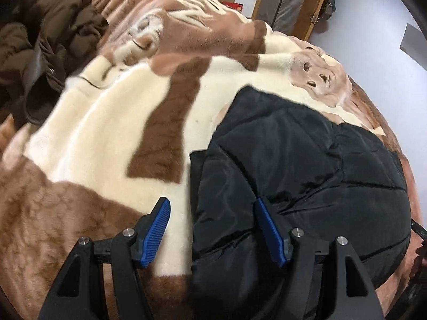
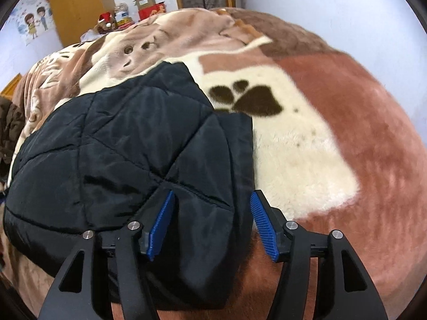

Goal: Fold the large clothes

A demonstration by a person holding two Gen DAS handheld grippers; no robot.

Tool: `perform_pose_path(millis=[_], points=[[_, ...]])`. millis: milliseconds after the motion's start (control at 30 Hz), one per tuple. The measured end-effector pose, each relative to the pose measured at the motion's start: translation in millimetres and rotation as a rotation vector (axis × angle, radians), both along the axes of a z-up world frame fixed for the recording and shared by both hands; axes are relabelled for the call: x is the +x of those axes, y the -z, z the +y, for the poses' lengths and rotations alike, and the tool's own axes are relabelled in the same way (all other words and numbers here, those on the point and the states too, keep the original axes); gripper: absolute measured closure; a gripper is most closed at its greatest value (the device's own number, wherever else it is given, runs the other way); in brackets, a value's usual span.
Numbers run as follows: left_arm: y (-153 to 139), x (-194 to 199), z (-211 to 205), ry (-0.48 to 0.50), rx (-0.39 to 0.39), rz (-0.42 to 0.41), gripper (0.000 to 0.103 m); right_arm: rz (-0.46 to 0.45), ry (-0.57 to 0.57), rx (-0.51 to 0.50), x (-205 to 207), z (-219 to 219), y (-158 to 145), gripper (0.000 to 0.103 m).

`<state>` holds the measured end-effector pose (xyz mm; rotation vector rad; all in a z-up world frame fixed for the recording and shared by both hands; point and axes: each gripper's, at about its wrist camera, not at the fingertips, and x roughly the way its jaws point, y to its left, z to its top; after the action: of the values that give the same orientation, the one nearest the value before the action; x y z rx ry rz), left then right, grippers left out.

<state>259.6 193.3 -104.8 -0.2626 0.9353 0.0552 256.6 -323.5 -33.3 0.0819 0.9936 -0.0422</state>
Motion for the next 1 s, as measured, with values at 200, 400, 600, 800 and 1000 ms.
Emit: perform_pose_path(millis=[200,400,600,800,1000], points=[[22,16,5,-0.012,-0.084,0.022,0.024,0.043,0.023,0.123,21,-19,17,0.040],[32,29,7,0.007,-0.152,0.045,0.023,0.089,0.011,0.204,31,-25,26,0.039],[39,25,9,0.015,-0.214,0.046,0.022,0.113,-0.011,0.279,27,-33,31,0.039],[52,39,15,0.026,-0.292,0.070,0.017,0.136,-0.024,0.358,51,-40,47,0.033],[54,49,10,0.035,-0.296,0.071,0.017,0.135,-0.036,0.407,55,-40,51,0.036]])
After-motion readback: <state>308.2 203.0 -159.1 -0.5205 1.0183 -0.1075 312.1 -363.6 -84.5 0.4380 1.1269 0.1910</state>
